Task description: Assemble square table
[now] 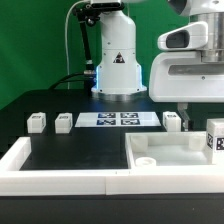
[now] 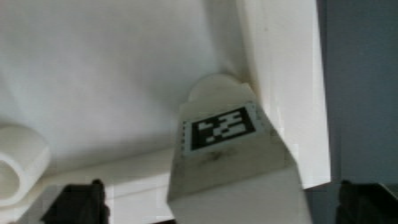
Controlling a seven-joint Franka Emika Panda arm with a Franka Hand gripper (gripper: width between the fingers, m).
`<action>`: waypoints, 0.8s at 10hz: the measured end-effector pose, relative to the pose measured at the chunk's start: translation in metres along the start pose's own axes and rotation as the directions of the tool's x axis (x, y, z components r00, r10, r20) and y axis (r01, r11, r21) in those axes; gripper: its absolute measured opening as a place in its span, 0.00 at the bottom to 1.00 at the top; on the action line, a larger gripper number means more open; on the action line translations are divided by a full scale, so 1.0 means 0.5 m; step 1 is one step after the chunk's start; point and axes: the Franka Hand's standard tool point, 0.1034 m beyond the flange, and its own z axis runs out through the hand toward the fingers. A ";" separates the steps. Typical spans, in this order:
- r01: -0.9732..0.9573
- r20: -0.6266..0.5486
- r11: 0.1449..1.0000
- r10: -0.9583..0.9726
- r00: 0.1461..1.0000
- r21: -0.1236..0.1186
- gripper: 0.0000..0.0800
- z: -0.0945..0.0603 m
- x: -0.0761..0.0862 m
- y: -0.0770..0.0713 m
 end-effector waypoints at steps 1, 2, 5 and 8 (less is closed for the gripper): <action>0.058 -0.001 0.998 -0.058 0.998 -0.003 0.81 0.000 0.000 0.000; 0.081 -0.001 0.997 -0.081 0.997 -0.007 0.81 0.000 0.000 0.000; 0.045 -0.001 0.999 -0.045 0.999 -0.006 0.47 0.000 0.000 -0.001; 0.025 -0.001 1.000 -0.025 1.000 -0.006 0.36 0.000 0.000 -0.001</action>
Offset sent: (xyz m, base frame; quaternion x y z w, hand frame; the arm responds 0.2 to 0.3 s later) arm 0.0000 0.0000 0.0000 0.0000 0.0000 0.0000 1.0000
